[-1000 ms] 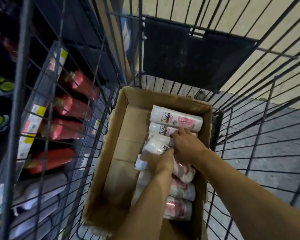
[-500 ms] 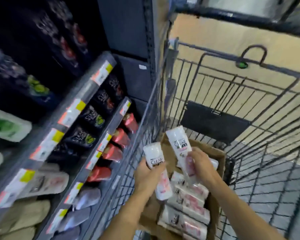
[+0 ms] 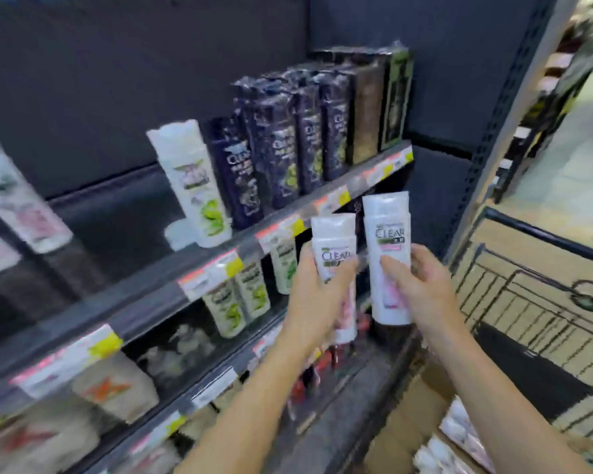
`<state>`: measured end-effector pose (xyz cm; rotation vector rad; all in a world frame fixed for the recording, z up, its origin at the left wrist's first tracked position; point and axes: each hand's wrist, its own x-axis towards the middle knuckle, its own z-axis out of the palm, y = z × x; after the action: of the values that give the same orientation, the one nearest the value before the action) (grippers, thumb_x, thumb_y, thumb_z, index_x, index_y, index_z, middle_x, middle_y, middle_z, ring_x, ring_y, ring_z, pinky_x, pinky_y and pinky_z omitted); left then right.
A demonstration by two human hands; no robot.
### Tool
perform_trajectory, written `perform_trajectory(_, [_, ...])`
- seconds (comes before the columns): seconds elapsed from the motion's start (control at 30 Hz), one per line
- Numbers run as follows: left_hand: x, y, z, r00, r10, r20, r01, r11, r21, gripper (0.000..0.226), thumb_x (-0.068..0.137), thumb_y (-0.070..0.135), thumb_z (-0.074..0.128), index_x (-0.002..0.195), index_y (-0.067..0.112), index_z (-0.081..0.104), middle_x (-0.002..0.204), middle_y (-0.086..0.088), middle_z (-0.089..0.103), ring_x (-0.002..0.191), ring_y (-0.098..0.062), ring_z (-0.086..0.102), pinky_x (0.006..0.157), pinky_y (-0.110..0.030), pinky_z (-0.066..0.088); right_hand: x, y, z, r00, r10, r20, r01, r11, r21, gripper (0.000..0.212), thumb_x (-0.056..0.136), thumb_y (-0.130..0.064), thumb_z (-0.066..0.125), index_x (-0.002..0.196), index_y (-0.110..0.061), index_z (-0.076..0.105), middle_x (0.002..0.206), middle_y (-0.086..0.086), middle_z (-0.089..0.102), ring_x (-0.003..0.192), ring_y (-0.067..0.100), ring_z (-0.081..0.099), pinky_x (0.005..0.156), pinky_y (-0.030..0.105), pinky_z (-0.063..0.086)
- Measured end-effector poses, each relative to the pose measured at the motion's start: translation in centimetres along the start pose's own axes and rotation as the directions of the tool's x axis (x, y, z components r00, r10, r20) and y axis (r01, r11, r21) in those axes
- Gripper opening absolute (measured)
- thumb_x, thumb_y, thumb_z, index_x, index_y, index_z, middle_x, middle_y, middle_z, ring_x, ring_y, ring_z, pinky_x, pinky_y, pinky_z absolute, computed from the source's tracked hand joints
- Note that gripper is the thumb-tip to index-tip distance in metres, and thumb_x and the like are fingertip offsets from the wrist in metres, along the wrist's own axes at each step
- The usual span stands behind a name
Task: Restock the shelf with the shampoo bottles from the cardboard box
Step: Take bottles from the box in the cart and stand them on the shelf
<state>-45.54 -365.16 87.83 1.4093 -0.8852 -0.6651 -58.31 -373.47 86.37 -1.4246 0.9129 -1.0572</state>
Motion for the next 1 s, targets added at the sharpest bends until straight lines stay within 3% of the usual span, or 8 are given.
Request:
perform_trajectory(0.13, [-5.2, 5.7, -8.5, 0.985, 0.142, -0.103, -0.137, 0.989, 0.049, 0.021, 0.09, 0.019, 0.068, 0.107, 0.024, 0.057, 0.092, 0.013, 0.069, 0.083, 0.007, 0.064, 0.071, -0.009, 0.048, -5.1, -5.2, 7.1, 0.977, -0.148, 0.155, 0.141, 0.988, 0.061, 0.031, 0.076, -0.027, 0.069, 0.103, -0.014, 0.066, 0.094, -0.002, 0.075, 0.082, 0.006, 0.068, 0.07, 0.018, 0.051])
perform_trajectory(0.27, [-10.3, 8.9, -17.4, 0.927, 0.22, -0.305, -0.183, 0.972, 0.145, 0.027, 0.084, 0.024, 0.074, 0.103, 0.025, 0.054, 0.093, 0.017, 0.069, 0.085, 0.002, 0.067, 0.072, -0.015, 0.052, -9.5, -9.5, 14.0, 0.911, -0.222, 0.348, 0.194, 0.974, 0.114, 0.025, 0.075, -0.023, 0.071, 0.099, -0.018, 0.067, 0.094, -0.004, 0.076, 0.084, 0.01, 0.07, 0.072, 0.023, 0.054])
perform_trajectory(0.37, [-13.6, 10.3, -23.6, 0.86, 0.213, -0.464, -0.143, 0.973, 0.182, 0.031, 0.083, 0.026, 0.075, 0.105, 0.026, 0.052, 0.092, 0.018, 0.069, 0.084, 0.005, 0.066, 0.074, -0.015, 0.052, -12.0, -11.4, 19.2, 0.835, -0.232, 0.499, 0.209, 0.973, 0.103, 0.021, 0.082, -0.014, 0.077, 0.101, -0.017, 0.068, 0.097, -0.001, 0.076, 0.088, 0.015, 0.071, 0.072, 0.025, 0.055])
perform_trajectory(0.47, [-16.2, 11.2, -28.1, 0.83, 0.17, -0.532, -0.086, 0.98, 0.179, 0.028, 0.086, 0.029, 0.072, 0.108, 0.029, 0.054, 0.093, 0.018, 0.07, 0.085, 0.009, 0.065, 0.074, -0.017, 0.051, -13.5, -12.5, 24.3, 0.746, -0.235, 0.623, 0.242, 0.967, 0.075, 0.03, 0.084, -0.019, 0.075, 0.112, -0.023, 0.066, 0.109, -0.007, 0.074, 0.1, 0.01, 0.069, 0.084, 0.029, 0.053])
perform_trajectory(0.6, [-18.2, 12.0, -30.6, 0.812, 0.183, -0.554, -0.075, 0.974, 0.212, 0.022, 0.087, 0.026, 0.07, 0.103, 0.032, 0.056, 0.093, 0.017, 0.07, 0.086, 0.006, 0.065, 0.072, -0.011, 0.05, -12.2, -12.7, 30.4, 0.717, -0.233, 0.656, 0.245, 0.967, 0.076, 0.023, 0.085, -0.019, 0.074, 0.105, -0.027, 0.065, 0.106, -0.007, 0.073, 0.1, 0.008, 0.068, 0.088, 0.034, 0.055])
perform_trajectory(0.83, [-15.5, 11.8, -31.3, 0.793, 0.167, -0.586, -0.006, 0.963, 0.268, 0.025, 0.086, 0.029, 0.07, 0.099, 0.044, 0.055, 0.1, 0.012, 0.068, 0.095, -0.001, 0.064, 0.083, -0.026, 0.054, -4.8, -10.5, 37.9, 0.719, -0.16, 0.676, 0.222, 0.975, -0.005, 0.024, 0.086, -0.014, 0.073, 0.105, -0.025, 0.062, 0.107, -0.006, 0.071, 0.101, 0.014, 0.066, 0.091, 0.039, 0.054])
perform_trajectory(1.0, [-11.1, 11.3, -31.2, 0.761, 0.204, -0.617, 0.0, 0.95, 0.313, 0.036, 0.086, 0.031, 0.07, 0.113, 0.044, 0.051, 0.106, 0.021, 0.064, 0.1, 0.006, 0.061, 0.086, -0.024, 0.054, -1.0, -9.1, 40.3, 0.692, -0.167, 0.702, 0.192, 0.98, 0.044, 0.022, 0.088, -0.014, 0.071, 0.108, -0.019, 0.065, 0.107, -0.004, 0.072, 0.101, 0.014, 0.067, 0.092, 0.042, 0.055])
